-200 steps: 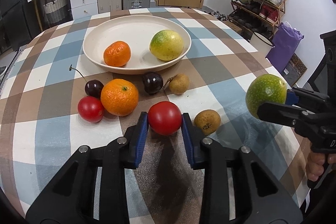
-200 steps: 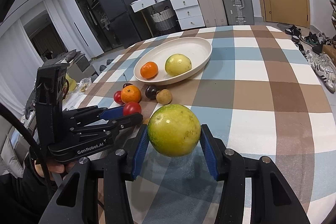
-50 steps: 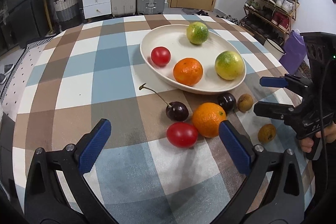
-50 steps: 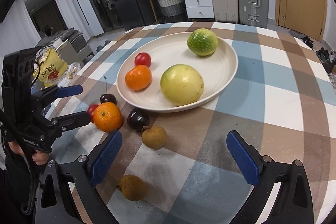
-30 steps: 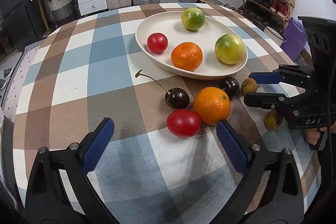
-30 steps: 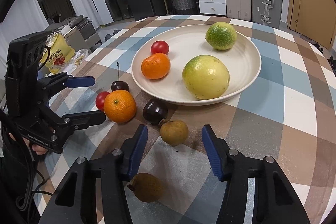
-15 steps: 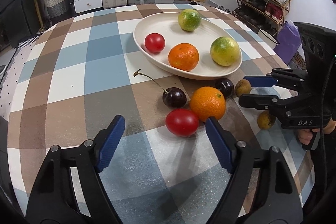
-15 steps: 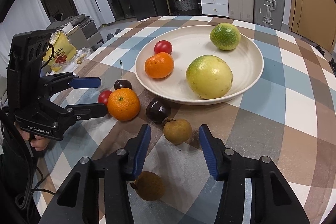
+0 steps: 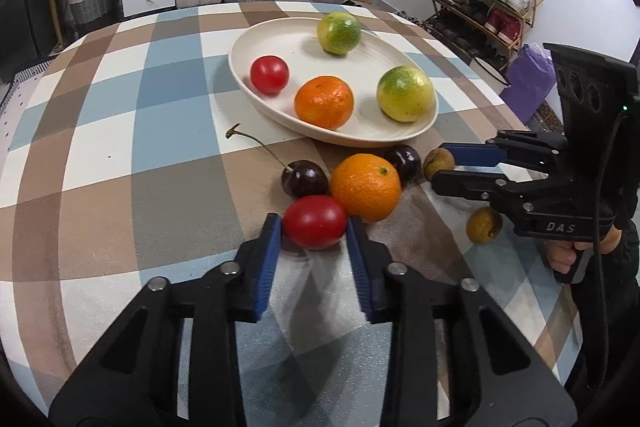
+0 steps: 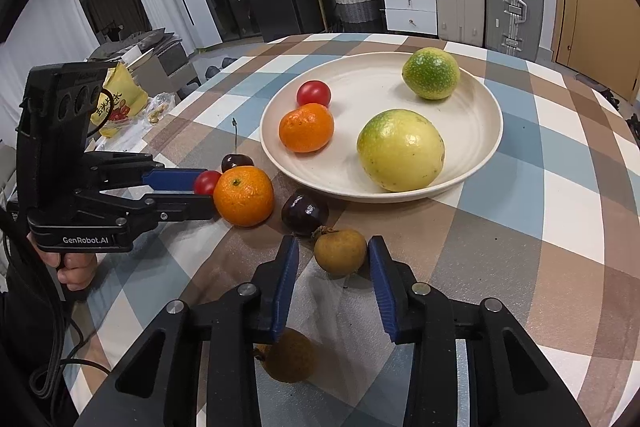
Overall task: Organize fruits
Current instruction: 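Grasp the red tomato with the left tool while the right tool grasps a brown kiwi, then carry the tomato and kiwi over the plate and open both tools to release them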
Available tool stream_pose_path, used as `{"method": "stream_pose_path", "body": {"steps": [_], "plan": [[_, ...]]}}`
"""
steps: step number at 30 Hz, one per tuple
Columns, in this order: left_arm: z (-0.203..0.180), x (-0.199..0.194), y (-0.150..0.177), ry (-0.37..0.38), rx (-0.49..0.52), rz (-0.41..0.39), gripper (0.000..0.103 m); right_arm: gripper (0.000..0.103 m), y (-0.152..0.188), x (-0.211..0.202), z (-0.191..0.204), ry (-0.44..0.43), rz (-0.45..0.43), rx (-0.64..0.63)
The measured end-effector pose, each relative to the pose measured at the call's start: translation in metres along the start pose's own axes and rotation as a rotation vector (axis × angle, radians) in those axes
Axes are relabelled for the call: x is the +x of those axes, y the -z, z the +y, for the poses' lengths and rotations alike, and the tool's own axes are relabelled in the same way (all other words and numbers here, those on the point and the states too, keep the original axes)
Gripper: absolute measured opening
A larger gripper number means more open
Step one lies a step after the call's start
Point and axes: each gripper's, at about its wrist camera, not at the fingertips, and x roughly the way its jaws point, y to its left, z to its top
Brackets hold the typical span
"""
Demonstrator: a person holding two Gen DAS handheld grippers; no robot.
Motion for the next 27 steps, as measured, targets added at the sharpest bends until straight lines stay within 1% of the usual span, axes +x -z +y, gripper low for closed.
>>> {"method": "stream_pose_path", "body": {"steps": [3, 6, 14, 19, 22, 27], "plan": [[0.0, -0.001, 0.0, -0.006, 0.002, -0.005, 0.03, 0.033, 0.0, -0.001, 0.0, 0.0, -0.003, -0.004], [0.001, -0.002, -0.001, -0.008, -0.004, -0.012, 0.03, 0.028, 0.001, 0.0, 0.001, 0.002, 0.002, -0.011], [0.002, -0.01, -0.003, -0.006, -0.004, -0.042, 0.03, 0.027, 0.001, -0.002, 0.002, -0.007, -0.014, -0.026], [0.002, -0.021, -0.005, -0.005, -0.008, -0.095, 0.03, 0.027, 0.0, -0.011, 0.002, -0.012, -0.049, -0.024], [0.002, -0.026, -0.006, -0.005, -0.01, -0.112, 0.03, 0.027, -0.001, -0.015, 0.001, -0.013, -0.067, -0.019], [0.002, -0.036, -0.008, -0.011, -0.027, -0.164, 0.03, 0.027, -0.003, -0.028, 0.001, -0.018, -0.129, -0.018]]}}
